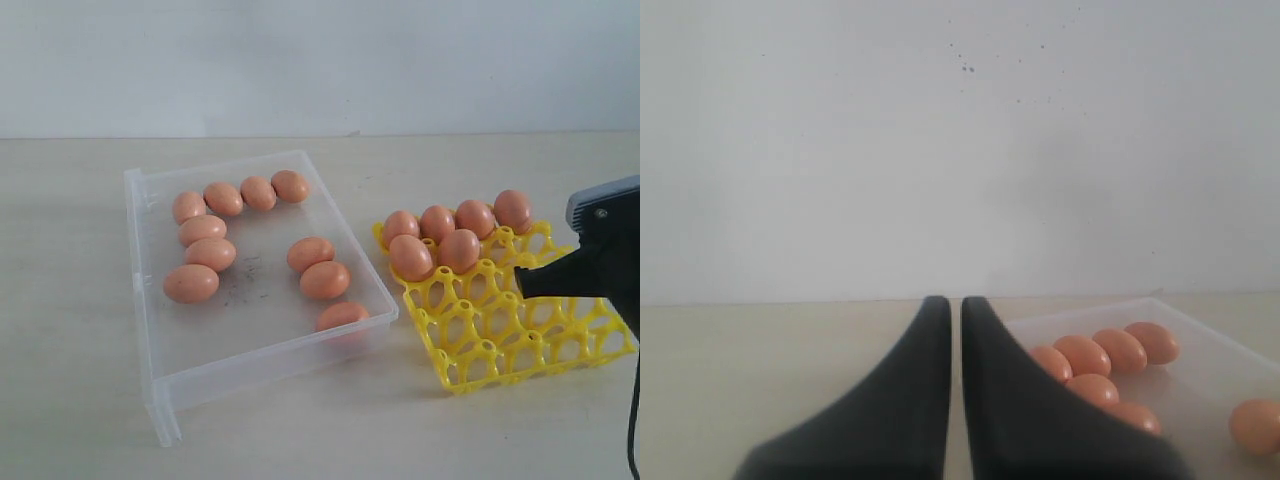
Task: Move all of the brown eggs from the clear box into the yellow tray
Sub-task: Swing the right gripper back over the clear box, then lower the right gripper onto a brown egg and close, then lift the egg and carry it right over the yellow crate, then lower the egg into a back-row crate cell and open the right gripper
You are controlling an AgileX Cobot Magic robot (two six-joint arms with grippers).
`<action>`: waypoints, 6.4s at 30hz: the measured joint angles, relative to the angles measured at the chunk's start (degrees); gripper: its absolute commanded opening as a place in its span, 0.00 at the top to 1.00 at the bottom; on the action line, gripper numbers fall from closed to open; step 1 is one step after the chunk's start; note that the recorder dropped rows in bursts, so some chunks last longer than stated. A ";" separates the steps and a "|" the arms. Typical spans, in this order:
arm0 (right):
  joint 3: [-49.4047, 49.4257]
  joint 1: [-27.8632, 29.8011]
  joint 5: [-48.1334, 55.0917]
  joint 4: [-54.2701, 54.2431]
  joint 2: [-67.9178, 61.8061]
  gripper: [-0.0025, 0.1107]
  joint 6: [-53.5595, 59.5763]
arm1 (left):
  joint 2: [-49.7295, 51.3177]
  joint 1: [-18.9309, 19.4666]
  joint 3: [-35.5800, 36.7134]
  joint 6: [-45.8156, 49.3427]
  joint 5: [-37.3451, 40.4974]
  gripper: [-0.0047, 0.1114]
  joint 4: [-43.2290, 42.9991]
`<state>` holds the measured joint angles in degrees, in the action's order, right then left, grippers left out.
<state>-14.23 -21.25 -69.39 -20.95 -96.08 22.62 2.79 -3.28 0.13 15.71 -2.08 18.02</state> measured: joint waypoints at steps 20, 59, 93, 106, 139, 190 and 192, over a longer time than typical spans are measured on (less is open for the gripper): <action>-2.93 0.00 0.00 -0.27 -0.13 0.98 -6.63 | 0.00 0.00 0.00 0.00 0.00 0.93 0.00; -41.63 -14.10 43.14 120.95 -0.26 0.77 -84.06 | 0.00 0.00 0.00 0.00 0.00 0.93 0.00; -66.18 -19.92 123.67 31.48 -7.91 0.98 -4.92 | 0.00 0.00 0.00 0.00 0.00 0.93 0.00; -66.66 -19.95 117.79 10.50 -12.19 0.42 33.65 | 0.00 0.00 0.00 0.00 0.00 0.93 0.00; -71.41 -17.56 108.85 23.87 -26.34 0.98 18.72 | 0.00 0.00 0.00 0.00 0.00 0.93 0.00; -10.17 15.37 10.20 46.75 -6.58 0.98 -46.85 | 0.00 0.00 0.00 0.00 0.00 0.93 0.00; -11.36 19.39 12.79 54.67 -6.58 0.98 -50.73 | 0.00 0.00 0.00 0.00 0.00 0.93 0.00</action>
<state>-25.59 -1.85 -56.60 33.72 -102.65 -28.11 2.79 -3.28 0.13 15.71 -2.08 18.02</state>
